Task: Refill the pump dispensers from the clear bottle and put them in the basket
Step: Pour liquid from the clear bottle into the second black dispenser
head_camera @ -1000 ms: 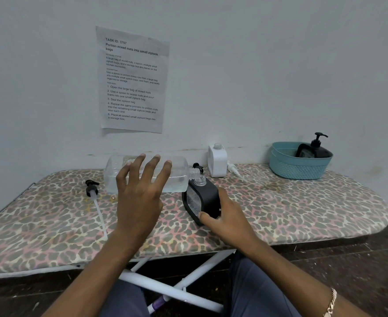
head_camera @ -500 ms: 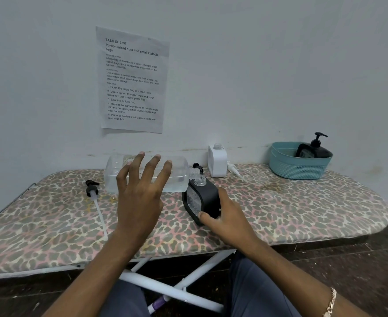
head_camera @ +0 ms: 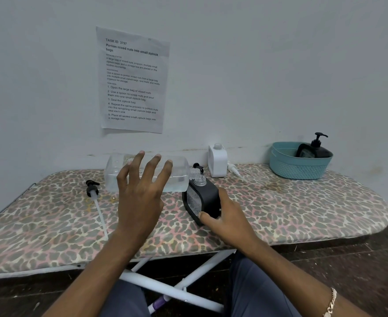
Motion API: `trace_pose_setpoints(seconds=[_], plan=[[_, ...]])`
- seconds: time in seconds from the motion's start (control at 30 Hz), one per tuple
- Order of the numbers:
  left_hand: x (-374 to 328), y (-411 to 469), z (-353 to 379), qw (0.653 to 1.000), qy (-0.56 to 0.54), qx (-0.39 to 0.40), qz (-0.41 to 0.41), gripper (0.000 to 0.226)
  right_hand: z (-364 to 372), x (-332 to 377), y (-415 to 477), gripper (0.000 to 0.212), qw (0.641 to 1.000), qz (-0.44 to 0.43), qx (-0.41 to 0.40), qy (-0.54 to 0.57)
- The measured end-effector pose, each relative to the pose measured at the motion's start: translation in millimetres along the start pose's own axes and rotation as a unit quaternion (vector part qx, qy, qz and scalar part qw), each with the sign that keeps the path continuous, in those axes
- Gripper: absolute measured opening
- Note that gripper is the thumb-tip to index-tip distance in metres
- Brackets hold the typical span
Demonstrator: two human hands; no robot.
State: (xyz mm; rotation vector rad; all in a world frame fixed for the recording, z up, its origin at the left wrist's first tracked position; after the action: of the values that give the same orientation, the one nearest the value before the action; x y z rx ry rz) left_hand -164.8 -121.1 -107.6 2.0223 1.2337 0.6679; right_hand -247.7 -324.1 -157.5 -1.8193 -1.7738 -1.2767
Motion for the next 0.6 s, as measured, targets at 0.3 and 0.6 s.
trace_pose_setpoints(seconds=[0.3, 0.6], plan=[[0.2, 0.3, 0.5, 1.0, 0.002, 0.006, 0.0, 0.082, -1.0, 1.2, -0.5, 0.055, 1.0, 0.002, 0.002, -0.002], [-0.3, 0.8, -0.3, 1.0, 0.0, 0.004, -0.001, 0.082, -0.5, 1.1, -0.5, 0.054, 1.0, 0.001, 0.0, -0.003]])
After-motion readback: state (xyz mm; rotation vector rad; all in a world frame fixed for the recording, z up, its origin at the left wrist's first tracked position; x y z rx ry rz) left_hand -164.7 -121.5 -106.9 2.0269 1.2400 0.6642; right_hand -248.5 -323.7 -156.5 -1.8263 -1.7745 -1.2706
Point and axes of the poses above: each hand's wrist, its own y-axis towards the middle knuckle, its own z-axis out of the palm, x = y × z, the point moved 1 cm from there along y, towards the middle knuckle, and after that the axes turned 3 degrees about -z, right-handed, at the moved point
